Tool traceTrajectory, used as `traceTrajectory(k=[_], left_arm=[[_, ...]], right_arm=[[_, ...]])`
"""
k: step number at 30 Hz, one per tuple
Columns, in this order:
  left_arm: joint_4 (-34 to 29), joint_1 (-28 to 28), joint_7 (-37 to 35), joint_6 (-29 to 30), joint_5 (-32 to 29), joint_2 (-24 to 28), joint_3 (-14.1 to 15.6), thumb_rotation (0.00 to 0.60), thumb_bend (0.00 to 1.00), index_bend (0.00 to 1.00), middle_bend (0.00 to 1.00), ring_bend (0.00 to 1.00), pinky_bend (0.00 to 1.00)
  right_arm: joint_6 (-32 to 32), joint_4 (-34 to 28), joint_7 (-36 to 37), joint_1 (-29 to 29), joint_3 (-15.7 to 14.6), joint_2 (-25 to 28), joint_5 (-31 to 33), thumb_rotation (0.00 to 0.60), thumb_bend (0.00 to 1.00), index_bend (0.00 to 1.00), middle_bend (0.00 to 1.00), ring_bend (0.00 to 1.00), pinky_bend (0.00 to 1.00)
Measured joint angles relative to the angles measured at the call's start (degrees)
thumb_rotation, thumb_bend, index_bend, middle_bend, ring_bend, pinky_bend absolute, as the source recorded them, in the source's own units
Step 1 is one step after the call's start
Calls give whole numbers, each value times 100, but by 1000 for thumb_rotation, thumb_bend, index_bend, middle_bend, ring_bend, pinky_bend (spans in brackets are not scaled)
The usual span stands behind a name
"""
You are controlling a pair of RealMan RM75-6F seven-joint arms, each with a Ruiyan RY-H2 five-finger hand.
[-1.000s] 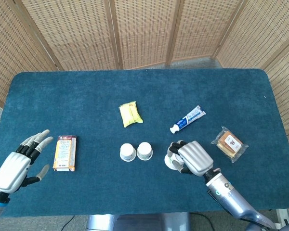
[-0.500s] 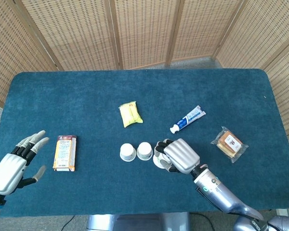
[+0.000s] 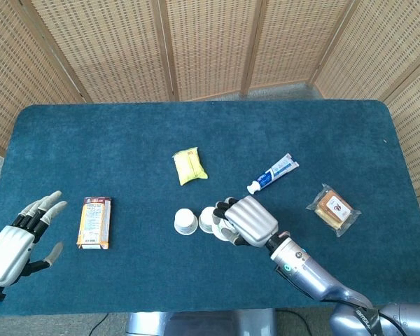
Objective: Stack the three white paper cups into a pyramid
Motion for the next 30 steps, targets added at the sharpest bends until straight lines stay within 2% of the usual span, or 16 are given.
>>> traceTrajectory(k=[15, 30], left_arm=[[69, 137, -17, 110, -24, -23, 36, 600, 490, 0, 0, 0, 126], [189, 185, -131, 97, -141, -73, 17, 600, 490, 0, 0, 0, 126]], right_arm=[[-346, 125, -282, 698, 220, -282, 535, 600, 524, 445, 420, 423, 855], [-523, 548, -498, 1284, 255, -648, 1132, 600, 523, 443, 419, 423, 855]])
